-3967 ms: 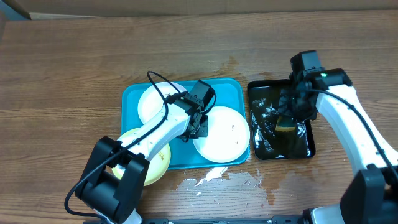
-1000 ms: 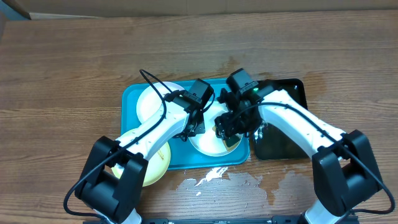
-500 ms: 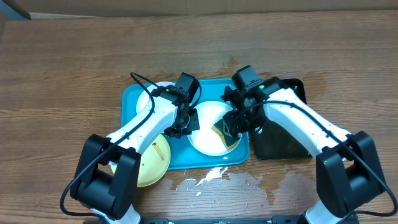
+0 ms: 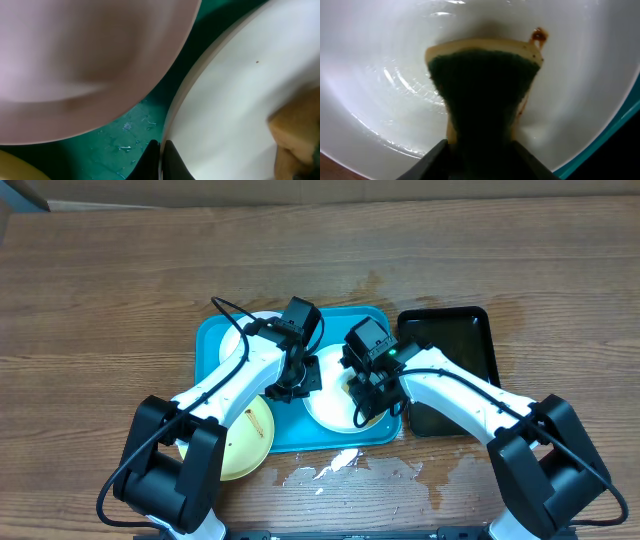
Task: Clean dirty plates on tray and stack at the side
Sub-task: 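Scrub the white plate with the sponge while the left gripper holds it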
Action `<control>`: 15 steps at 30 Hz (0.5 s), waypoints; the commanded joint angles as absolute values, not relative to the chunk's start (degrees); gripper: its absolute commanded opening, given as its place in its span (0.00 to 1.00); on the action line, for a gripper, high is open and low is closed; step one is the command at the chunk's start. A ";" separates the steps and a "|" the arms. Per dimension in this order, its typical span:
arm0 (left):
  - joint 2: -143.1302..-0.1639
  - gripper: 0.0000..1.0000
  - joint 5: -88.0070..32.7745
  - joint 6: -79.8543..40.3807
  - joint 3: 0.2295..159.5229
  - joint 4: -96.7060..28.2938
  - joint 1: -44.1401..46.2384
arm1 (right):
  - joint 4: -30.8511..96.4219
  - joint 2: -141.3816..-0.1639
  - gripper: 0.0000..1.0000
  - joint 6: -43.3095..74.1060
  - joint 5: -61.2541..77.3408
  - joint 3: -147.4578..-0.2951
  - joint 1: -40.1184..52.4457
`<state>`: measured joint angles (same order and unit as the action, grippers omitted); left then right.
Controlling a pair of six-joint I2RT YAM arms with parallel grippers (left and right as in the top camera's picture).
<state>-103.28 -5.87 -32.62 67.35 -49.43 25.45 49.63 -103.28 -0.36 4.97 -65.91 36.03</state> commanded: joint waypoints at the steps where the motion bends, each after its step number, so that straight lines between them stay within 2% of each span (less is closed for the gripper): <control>1: -104.14 0.04 -6.48 -31.66 68.31 -49.52 25.34 | 49.21 -101.91 0.36 -0.25 3.64 -64.47 36.27; 5: -104.14 0.04 -6.50 -31.68 68.31 -49.47 25.36 | 47.07 -101.91 0.41 -0.25 3.64 -62.76 36.27; 7: -104.14 0.04 -6.50 -31.68 68.31 -49.50 25.34 | 46.46 -101.91 0.41 -0.23 3.66 -62.28 36.27; 11: -104.14 0.04 -6.52 -31.68 68.31 -49.50 25.36 | 46.28 -101.91 0.17 -0.23 3.66 -62.08 36.27; 15: -104.14 0.04 -6.52 -31.68 68.31 -49.50 25.43 | 45.47 -101.91 0.04 -0.23 3.64 -62.08 36.27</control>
<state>-103.31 -6.46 -32.62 67.35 -49.54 25.47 46.02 -103.24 -0.16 4.19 -62.85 36.05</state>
